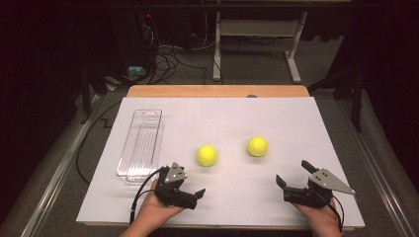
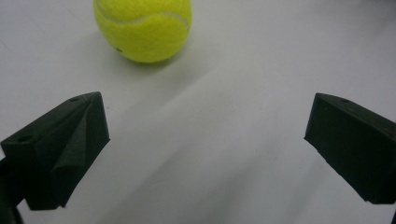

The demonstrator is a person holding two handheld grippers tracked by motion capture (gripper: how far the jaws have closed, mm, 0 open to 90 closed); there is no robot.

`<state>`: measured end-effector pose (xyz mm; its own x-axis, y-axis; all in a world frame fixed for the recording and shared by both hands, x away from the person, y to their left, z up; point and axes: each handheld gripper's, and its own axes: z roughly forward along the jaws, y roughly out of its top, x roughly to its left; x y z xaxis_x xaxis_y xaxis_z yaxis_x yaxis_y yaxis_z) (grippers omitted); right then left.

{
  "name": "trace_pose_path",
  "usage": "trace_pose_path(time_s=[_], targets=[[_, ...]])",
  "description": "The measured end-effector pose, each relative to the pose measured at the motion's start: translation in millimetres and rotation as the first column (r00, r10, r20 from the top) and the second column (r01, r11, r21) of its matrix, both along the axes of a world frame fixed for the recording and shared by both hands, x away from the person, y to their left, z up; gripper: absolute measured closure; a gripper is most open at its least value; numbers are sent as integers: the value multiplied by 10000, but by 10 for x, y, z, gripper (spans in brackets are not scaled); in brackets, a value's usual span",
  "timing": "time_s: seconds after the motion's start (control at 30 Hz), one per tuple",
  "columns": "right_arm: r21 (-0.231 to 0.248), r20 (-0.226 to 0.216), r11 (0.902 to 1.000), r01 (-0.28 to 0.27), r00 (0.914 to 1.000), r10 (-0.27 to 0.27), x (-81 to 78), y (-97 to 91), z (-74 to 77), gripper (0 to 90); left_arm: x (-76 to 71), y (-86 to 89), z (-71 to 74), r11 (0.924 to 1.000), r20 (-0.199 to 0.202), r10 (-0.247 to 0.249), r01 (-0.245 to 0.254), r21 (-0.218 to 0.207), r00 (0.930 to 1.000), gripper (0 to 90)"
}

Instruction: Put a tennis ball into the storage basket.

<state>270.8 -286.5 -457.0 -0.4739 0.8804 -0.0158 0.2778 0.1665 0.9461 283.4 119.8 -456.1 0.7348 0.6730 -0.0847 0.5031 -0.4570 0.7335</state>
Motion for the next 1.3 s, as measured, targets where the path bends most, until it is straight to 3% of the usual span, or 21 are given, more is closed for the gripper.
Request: trace_pose_path(time_s=[0.37,0.47,0.5,0.57,0.63,0.7,0.73,0.8,0.83,0.87,0.9,0.93,0.97,1.03,1.17,1.27,1.3], targets=[[-69,-80,9999,-107,9999,106,-12,2,-5,0,45,-39,-44,9967,-1066,62,25,817,9943,4],[-55,-62,9999,-155,9999,154,-23,-3,5,0,74,-43,12,9943,-1562,115,53,1069,9877,4],[-53,-33,9998,-177,9998,177,-33,-14,13,0,92,-62,55,9925,-1878,89,143,1217,9822,4],[-23,-43,9999,-155,9999,155,-38,-31,16,0,102,-74,71,9904,-2006,13,265,1359,9797,4],[57,-39,9999,-155,9999,155,-38,-52,22,0,139,-122,99,9815,-2397,-43,499,1847,9708,4],[100,-48,9999,-139,9999,139,-44,-59,27,0,153,-135,108,9793,-2543,-89,599,1933,9671,4],[102,-50,9998,-146,9999,146,-47,-60,30,0,174,-165,128,9728,-2700,-139,755,2191,9628,4],[74,-17,9998,-175,9998,176,-48,-63,32,0,185,-179,137,9701,-2774,-160,822,2285,9606,4],[84,-33,9998,-185,9998,186,-48,-63,33,0,210,-205,145,9665,-3063,-239,1003,2361,9516,4],[94,-51,9998,-194,9998,194,-50,-61,33,0,210,-205,145,9665,-3063,-239,1003,2361,9516,4],[87,-59,9997,-208,9998,209,-50,-60,33,0,228,-236,151,9594,-3251,-285,1172,2567,9453,4],[87,-59,9997,-208,9998,209,-50,-60,33,0,228,-236,151,9594,-3251,-285,1172,2567,9453,4],[101,-76,9997,-229,9997,229,-51,-57,33,0,243,-267,166,9514,-3394,-330,1336,2775,9400,4],[100,-76,9997,-242,9997,242,-52,-57,34,0,251,-282,176,9477,-3465,-345,1408,2865,9374,4],[86,-64,9994,-321,9995,321,-55,-57,33,0,286,-333,224,9315,-3663,-341,1624,3256,9299,4],[115,-95,9993,-349,9993,350,-60,-54,32,0,325,-360,264,9206,-3885,-356,1814,3457,9208,4],[112,-89,9993,-360,9993,361,-61,-56,32,0,354,-375,294,9127,-4008,-335,1914,3610,9156,4]])
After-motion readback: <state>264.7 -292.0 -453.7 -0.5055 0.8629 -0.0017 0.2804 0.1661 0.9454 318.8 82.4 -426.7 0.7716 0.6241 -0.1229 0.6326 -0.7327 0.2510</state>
